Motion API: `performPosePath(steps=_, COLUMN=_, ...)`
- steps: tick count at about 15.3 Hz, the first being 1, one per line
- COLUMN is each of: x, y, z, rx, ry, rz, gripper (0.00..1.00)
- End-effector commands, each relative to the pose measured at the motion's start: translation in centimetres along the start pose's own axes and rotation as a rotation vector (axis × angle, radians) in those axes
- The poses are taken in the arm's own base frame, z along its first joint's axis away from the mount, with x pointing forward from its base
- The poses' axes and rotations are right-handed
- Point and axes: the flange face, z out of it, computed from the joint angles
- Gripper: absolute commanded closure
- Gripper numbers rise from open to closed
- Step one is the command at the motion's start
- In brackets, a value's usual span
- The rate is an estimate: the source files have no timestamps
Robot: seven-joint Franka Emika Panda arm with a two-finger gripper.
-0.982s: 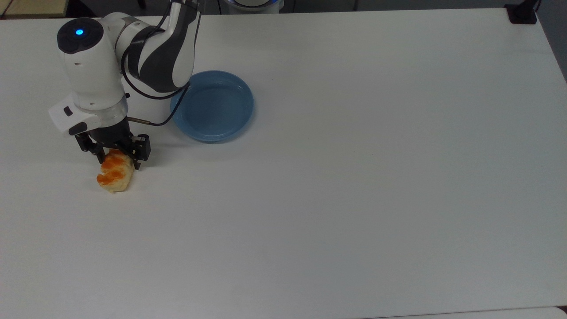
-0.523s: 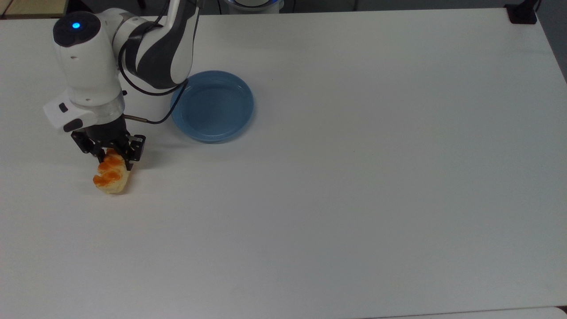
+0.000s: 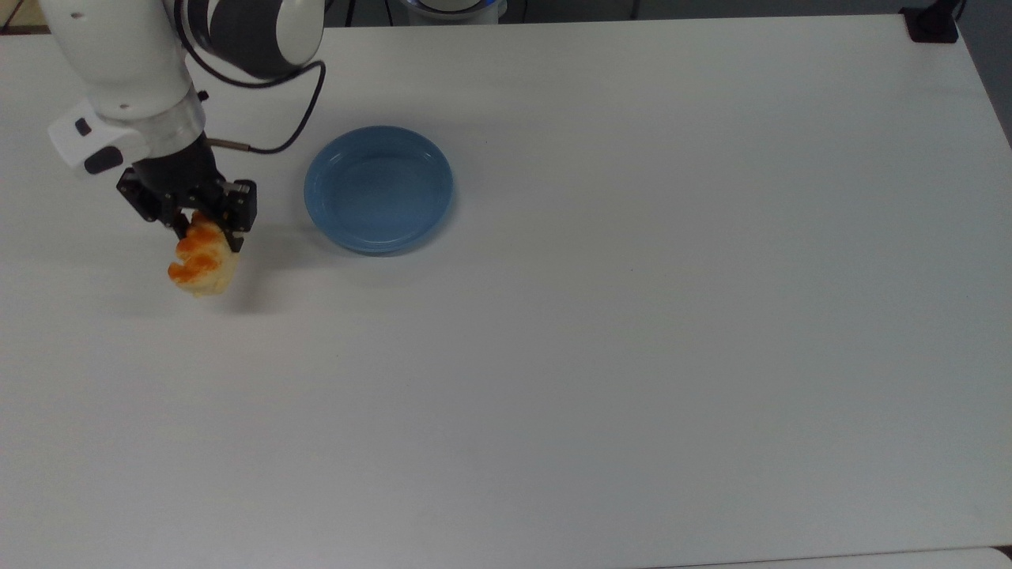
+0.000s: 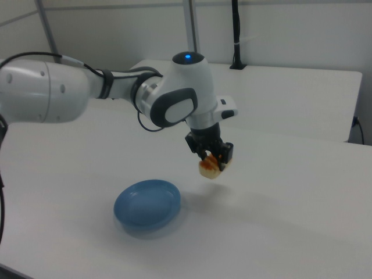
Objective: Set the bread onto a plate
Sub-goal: 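Lift the bread roll and carry it over the blue plate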
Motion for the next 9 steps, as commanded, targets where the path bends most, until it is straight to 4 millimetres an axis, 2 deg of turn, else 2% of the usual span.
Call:
performPosePath(steps=1, x=-3.8, y=-3.7, z=-2.1, rx=0.047, ry=-0.07, rz=-0.079, gripper=0.43)
performPosePath(steps=5, x=-7.1, y=-9.0, z=-2.7, rx=0.065, ry=-0.159, rz=-0.192, gripper=0.43)
performPosePath(steps=9, x=-8.5, y=-12.1, z=-1.7, rx=0.051, ry=-0.205, rz=-0.243, gripper=0.43)
